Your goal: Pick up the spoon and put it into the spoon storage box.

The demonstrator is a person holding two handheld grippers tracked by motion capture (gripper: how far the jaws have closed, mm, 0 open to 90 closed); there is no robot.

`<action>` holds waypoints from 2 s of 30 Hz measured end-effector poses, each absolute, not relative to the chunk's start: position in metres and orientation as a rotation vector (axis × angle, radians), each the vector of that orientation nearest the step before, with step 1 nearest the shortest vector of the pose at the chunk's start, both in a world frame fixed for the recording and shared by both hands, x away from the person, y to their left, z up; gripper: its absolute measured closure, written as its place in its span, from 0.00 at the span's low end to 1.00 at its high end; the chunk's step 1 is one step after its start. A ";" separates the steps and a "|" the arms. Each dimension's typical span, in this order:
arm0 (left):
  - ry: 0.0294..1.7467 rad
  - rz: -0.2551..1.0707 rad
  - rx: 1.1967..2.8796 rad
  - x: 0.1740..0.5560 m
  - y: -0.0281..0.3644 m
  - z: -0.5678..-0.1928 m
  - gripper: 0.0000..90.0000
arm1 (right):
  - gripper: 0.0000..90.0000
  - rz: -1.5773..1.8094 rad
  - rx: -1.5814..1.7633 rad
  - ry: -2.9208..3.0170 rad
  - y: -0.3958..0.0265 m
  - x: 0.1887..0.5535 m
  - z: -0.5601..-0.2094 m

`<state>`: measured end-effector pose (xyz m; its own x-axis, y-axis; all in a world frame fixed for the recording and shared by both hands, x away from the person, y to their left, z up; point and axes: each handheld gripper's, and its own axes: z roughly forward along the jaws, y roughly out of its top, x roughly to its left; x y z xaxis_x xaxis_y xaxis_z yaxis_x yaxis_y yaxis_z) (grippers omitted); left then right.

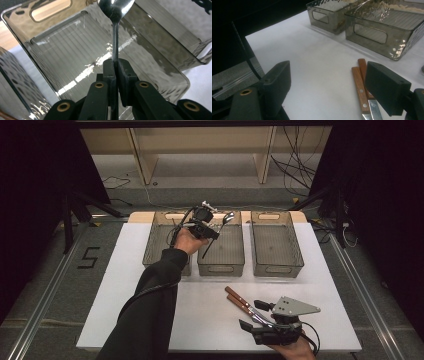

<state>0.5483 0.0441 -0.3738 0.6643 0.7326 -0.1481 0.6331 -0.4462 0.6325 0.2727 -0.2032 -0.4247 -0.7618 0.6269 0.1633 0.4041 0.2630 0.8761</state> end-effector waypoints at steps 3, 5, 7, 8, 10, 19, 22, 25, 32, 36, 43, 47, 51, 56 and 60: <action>1.064 0.187 2.198 0.549 0.045 -0.378 0.94 | 0.24 1.504 0.965 2.314 -0.203 0.272 -0.425; 1.064 0.188 2.194 0.548 0.045 -0.380 0.94 | 0.24 1.504 0.965 2.315 -0.203 0.273 -0.425; 1.062 0.194 2.203 0.548 0.045 -0.380 0.94 | 0.24 1.503 0.964 2.315 -0.203 0.272 -0.425; 1.064 0.194 2.204 0.548 0.044 -0.382 0.94 | 0.24 1.503 0.964 2.316 -0.203 0.273 -0.425; 1.067 0.191 2.211 0.548 0.043 -0.383 0.94 | 0.24 1.501 0.958 2.317 -0.203 0.272 -0.425; 1.084 0.181 2.258 0.547 0.038 -0.392 0.94 | 0.24 1.503 0.959 2.315 -0.203 0.272 -0.424; 1.085 0.175 2.276 0.546 0.038 -0.396 0.93 | 0.24 1.504 0.962 2.314 -0.203 0.272 -0.424; 1.092 0.174 2.283 0.546 0.038 -0.398 0.93 | 0.24 1.503 0.959 2.316 -0.203 0.272 -0.424; 1.117 0.151 2.254 0.543 0.043 -0.391 0.78 | 0.24 1.503 0.961 2.315 -0.203 0.273 -0.424; 1.120 0.131 2.233 0.537 0.047 -0.382 0.57 | 0.24 1.501 0.962 2.314 -0.203 0.273 -0.424; 1.091 0.130 2.154 0.520 0.063 -0.366 0.38 | 0.24 1.493 0.967 2.315 -0.204 0.273 -0.424; 1.079 0.156 2.128 0.508 0.078 -0.358 0.35 | 0.24 1.493 0.970 2.313 -0.204 0.274 -0.425; 1.075 0.167 2.092 0.494 0.094 -0.353 0.30 | 0.24 1.482 0.978 2.313 -0.205 0.275 -0.424; 1.058 0.187 2.049 0.474 0.115 -0.352 0.25 | 0.24 1.458 0.976 2.317 -0.204 0.276 -0.423; 1.030 0.210 2.029 0.457 0.129 -0.353 0.24 | 0.24 1.433 0.984 2.323 -0.206 0.281 -0.421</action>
